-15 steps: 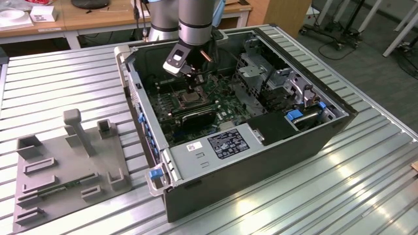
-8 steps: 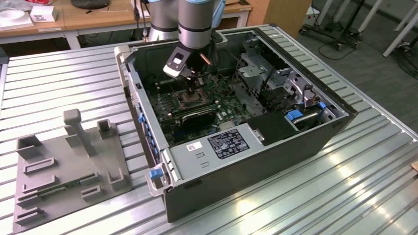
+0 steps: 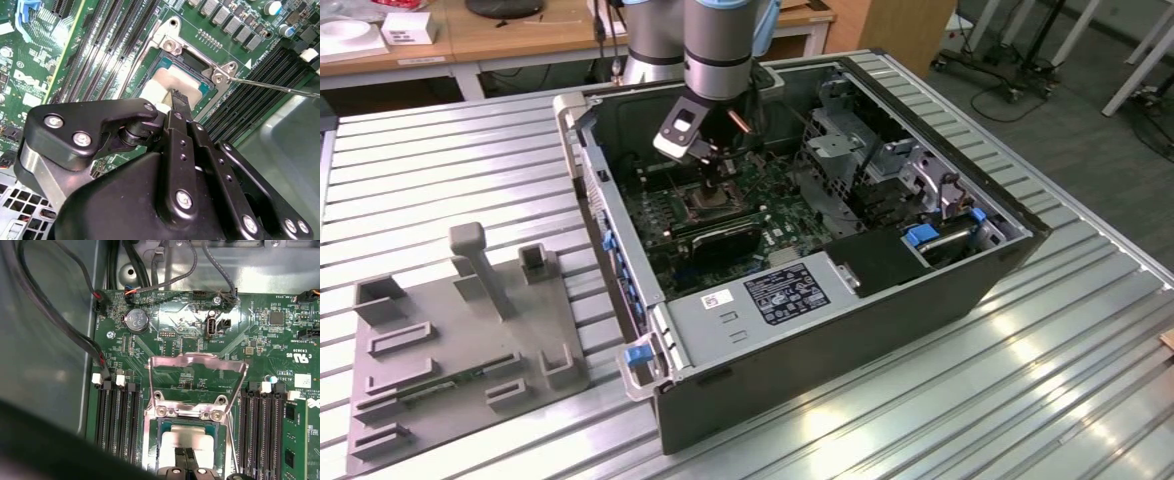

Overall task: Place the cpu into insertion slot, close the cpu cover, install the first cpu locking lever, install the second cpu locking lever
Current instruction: 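Place the cpu into insertion slot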

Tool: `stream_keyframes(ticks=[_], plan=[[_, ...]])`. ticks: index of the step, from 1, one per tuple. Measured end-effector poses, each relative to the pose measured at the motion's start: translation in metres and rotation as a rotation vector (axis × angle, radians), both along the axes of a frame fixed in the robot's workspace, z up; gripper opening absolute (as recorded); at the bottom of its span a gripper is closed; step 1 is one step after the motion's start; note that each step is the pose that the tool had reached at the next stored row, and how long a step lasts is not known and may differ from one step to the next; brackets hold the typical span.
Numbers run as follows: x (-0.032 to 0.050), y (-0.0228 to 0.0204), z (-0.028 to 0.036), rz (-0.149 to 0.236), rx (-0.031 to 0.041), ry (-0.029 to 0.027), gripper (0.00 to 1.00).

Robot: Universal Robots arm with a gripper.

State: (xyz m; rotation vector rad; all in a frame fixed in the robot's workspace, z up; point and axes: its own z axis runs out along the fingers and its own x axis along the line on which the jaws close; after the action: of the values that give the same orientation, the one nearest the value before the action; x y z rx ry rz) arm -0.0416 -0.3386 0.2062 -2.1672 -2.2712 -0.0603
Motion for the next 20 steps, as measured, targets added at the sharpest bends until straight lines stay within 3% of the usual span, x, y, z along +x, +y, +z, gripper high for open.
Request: stream_keyframes(ticks=[20], plan=[[0.0,0.0008,-0.0059,0.0,0.0001,0.0001,0.11]])
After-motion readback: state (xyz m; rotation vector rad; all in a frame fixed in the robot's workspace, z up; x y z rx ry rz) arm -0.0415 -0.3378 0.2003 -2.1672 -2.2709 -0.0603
